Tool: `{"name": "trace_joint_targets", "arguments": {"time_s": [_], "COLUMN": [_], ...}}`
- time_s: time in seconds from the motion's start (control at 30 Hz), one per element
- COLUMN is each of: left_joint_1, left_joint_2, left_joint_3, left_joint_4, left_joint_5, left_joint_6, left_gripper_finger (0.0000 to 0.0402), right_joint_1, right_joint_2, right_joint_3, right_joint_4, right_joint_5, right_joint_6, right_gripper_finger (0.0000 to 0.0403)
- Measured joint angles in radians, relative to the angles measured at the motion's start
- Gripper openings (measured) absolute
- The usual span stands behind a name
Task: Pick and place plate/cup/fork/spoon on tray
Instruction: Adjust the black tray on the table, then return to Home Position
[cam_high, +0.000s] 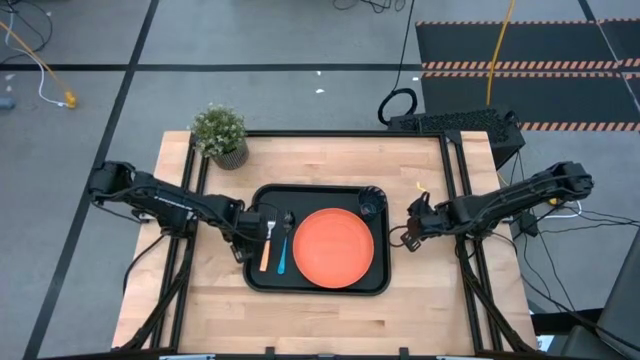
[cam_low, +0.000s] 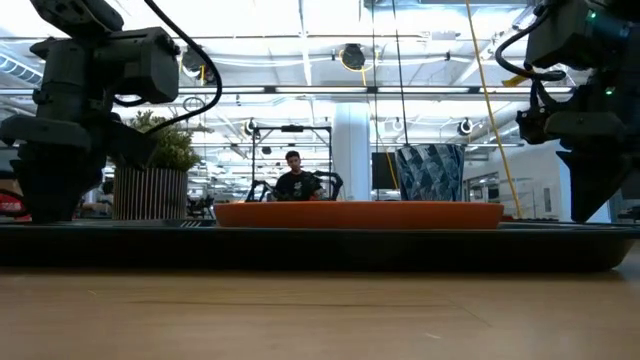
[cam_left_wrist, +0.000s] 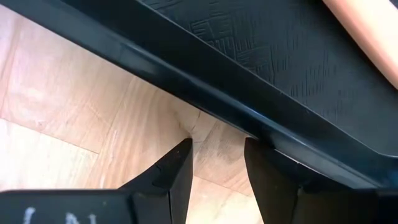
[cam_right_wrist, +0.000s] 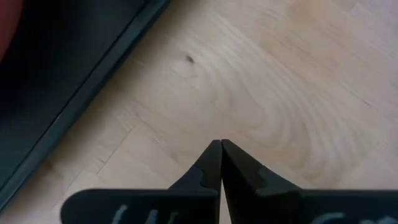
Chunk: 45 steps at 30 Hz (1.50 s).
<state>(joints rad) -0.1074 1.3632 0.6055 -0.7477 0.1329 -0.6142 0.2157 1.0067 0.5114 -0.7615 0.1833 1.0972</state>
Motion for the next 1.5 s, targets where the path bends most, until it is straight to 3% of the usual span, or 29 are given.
{"name": "trace_joint_targets", "arguments": {"time_s": [0.37, 0.6, 1.17, 1.5], "left_joint_1": [0.0, 0.0, 0.0, 0.002], "left_joint_2": [0.0, 0.0, 0.0, -0.003], "left_joint_3": [-0.002, 0.001, 0.0, 0.001], "left_joint_4": [0.026, 0.142, 0.074, 0.026], "left_joint_5": [-0.002, -0.012, -0.037, -0.076], "left_joint_6": [0.004, 0.017, 0.008, 0.03], "left_gripper_finger": [0.0147, 0.0147, 0.0147, 0.0147], "right_joint_1": [0.0, 0.0, 0.0, 0.0], "right_joint_2": [0.009, 0.009, 0.009, 0.009], "right_joint_3": [0.0, 0.0, 0.0, -0.035], "right_joint_4": [0.003, 0.003, 0.115, 0.094], "right_joint_5": [0.0, 0.0, 0.027, 0.052], "right_joint_6": [-0.009, -0.009, -0.06, -0.061], "right_gripper_finger": [0.0, 0.0, 0.0, 0.0]}}
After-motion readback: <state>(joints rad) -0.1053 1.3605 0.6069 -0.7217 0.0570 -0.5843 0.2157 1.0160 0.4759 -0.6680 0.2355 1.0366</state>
